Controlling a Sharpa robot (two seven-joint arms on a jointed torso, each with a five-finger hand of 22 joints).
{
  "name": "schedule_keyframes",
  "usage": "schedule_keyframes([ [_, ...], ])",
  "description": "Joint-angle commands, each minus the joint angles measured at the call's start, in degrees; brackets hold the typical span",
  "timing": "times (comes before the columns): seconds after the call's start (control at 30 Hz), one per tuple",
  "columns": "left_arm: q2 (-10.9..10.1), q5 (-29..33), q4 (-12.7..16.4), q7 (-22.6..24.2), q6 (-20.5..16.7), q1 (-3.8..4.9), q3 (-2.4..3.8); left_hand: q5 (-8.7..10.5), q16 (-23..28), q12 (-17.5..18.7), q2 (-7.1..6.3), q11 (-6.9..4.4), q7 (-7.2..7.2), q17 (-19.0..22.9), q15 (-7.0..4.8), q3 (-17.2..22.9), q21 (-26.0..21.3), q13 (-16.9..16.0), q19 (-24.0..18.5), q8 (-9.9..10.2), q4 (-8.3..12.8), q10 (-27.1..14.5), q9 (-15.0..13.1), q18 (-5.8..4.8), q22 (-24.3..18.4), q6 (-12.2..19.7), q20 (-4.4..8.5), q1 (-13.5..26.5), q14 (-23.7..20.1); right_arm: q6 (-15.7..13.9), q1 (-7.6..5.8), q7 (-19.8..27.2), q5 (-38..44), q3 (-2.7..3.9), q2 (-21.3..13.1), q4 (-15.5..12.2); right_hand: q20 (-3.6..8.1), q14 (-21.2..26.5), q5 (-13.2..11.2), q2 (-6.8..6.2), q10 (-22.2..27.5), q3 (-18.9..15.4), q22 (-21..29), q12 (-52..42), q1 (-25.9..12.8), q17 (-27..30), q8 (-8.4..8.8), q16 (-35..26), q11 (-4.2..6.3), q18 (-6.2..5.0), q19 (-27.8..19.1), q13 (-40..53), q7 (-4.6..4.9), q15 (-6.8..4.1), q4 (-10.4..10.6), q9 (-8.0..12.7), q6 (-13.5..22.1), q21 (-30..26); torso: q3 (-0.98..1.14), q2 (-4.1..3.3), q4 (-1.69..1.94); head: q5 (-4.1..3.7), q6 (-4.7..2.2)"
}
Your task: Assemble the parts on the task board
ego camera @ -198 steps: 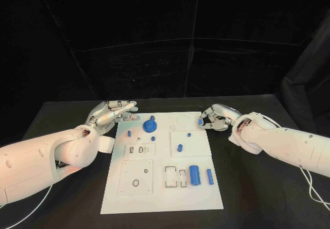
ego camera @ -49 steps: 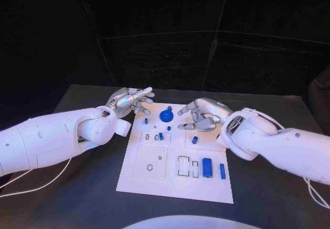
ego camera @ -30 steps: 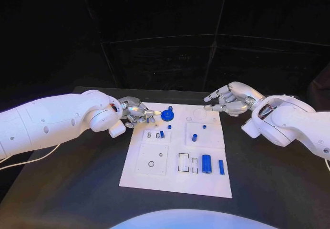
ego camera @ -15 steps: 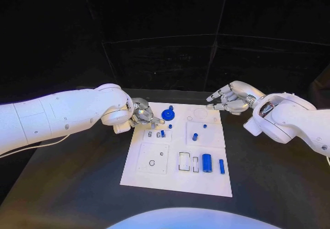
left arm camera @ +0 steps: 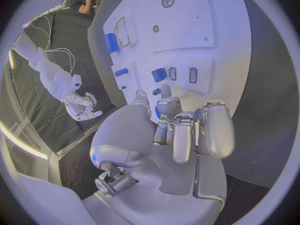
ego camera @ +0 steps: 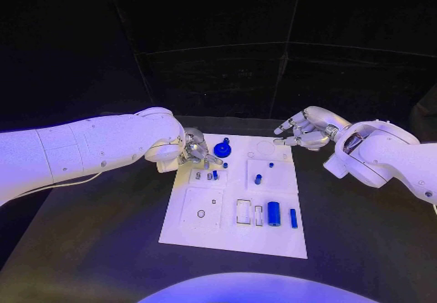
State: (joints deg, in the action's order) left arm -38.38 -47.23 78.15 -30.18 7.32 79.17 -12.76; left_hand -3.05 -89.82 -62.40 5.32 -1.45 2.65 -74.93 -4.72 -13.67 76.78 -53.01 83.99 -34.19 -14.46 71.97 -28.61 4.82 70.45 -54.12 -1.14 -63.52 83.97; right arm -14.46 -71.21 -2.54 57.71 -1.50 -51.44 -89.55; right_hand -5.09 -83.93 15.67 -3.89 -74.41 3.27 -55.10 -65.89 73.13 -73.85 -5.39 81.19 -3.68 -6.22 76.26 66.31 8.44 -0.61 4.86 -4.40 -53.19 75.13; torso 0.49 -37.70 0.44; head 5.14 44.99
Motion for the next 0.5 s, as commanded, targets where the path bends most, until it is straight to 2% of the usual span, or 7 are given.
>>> schedule_keyframes([
  [0.03,0.6,-3.2,-0.5,-0.9,2.3,0.17,-0.06,0.3,-0.2,0.3,0.38,0.03,0.03,-15.1,-0.38,-0.5,0.1,0.3,1.1,-0.3,0.1,-0.3,-0.2,-1.11,-0.2,0.4,0.22,0.2,6.0,0.8,-0.13,-0.2,2.2,0.04,0.0,-0.1,0.03,-2.5,0.3,0.3,-0.1,-0.4,0.1,-0.3,0.0,0.1,-0.33,-0.3,0.2,-0.14,-0.3,0.0,0.12,-0.38,0.0,-0.1,-0.4,-0.4,-0.02,0.03,-0.02,-0.01,-0.01],
  [0.17,1.4,-3.8,-1.0,-1.0,3.2,0.19,-0.11,0.3,-0.2,0.3,0.37,0.04,0.03,-15.1,-0.38,-0.5,0.1,0.3,1.1,-0.3,0.1,-0.4,-0.2,-1.1,-0.3,0.4,0.22,0.2,6.0,0.6,-0.13,-0.2,2.8,0.04,0.0,-0.1,0.04,-2.5,0.3,0.28,-0.1,-0.4,0.1,-0.2,0.0,0.1,-0.35,-0.3,0.21,-0.14,-0.3,-0.1,0.11,-0.39,0.0,-0.1,-0.4,-0.4,0.07,0.0,-0.18,0.15,0.03],
  [0.5,3.1,-4.3,-2.2,-1.4,5.9,0.2,-0.15,0.3,-0.2,0.3,0.42,0.05,0.05,-15.1,-0.36,-0.6,0.2,0.4,1.1,-0.4,0.1,-0.5,-0.4,-1.13,-0.1,0.6,0.21,0.2,6.0,0.0,-0.13,-0.1,3.1,0.04,-0.1,0.0,0.08,-2.5,0.3,0.2,0.1,-0.6,0.5,0.1,-0.2,0.4,-0.38,-0.5,0.22,-0.2,-0.5,-0.4,0.1,-0.42,0.0,0.0,-0.4,-0.6,-0.01,-0.02,-0.04,0.45,0.18],
])
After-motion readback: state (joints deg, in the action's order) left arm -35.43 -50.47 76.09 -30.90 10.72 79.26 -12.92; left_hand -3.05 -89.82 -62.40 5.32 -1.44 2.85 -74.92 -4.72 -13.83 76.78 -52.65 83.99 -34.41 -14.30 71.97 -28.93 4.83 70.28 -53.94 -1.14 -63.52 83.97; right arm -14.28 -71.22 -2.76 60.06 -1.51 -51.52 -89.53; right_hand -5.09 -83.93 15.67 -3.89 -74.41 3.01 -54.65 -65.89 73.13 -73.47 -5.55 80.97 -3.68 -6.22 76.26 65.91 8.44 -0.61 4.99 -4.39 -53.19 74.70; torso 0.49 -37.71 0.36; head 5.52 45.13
